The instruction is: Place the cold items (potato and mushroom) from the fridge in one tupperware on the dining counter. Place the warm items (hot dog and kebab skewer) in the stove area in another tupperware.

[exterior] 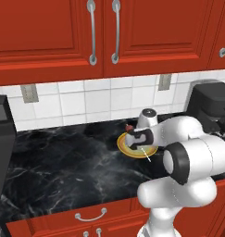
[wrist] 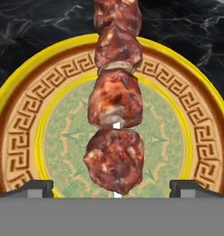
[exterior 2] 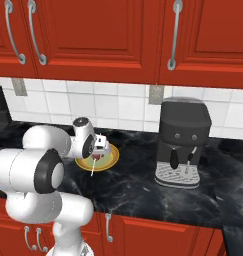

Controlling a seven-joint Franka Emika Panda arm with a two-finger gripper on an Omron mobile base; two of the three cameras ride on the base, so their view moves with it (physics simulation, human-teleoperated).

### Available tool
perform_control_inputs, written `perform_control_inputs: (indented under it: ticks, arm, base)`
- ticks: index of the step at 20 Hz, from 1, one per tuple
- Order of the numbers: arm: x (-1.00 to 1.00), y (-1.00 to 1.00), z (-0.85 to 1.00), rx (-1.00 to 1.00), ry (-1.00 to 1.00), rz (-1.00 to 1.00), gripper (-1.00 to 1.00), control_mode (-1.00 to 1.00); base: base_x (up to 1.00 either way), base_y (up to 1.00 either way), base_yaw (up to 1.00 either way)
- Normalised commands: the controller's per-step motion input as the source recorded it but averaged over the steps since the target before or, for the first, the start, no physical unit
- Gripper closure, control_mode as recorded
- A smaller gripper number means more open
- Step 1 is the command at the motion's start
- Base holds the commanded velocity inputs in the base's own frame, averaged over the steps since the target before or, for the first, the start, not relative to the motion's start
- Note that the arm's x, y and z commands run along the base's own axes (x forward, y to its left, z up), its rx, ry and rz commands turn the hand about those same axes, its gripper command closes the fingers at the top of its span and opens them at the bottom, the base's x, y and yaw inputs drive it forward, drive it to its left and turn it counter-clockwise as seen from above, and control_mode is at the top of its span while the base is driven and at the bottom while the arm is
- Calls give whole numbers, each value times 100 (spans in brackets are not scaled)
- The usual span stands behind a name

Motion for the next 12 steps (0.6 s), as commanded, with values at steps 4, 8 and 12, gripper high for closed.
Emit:
perform_control_inputs:
  ticks: [4,8,12]
  arm:
    - [39,0,-23,0,1,0,-100,-100]
    - [35,0,-24,0,2,0,-100,-100]
    - [23,0,-26,0,4,0,100,-100]
  base:
    - [0,0,0]
    - [0,0,0]
    - [0,0,0]
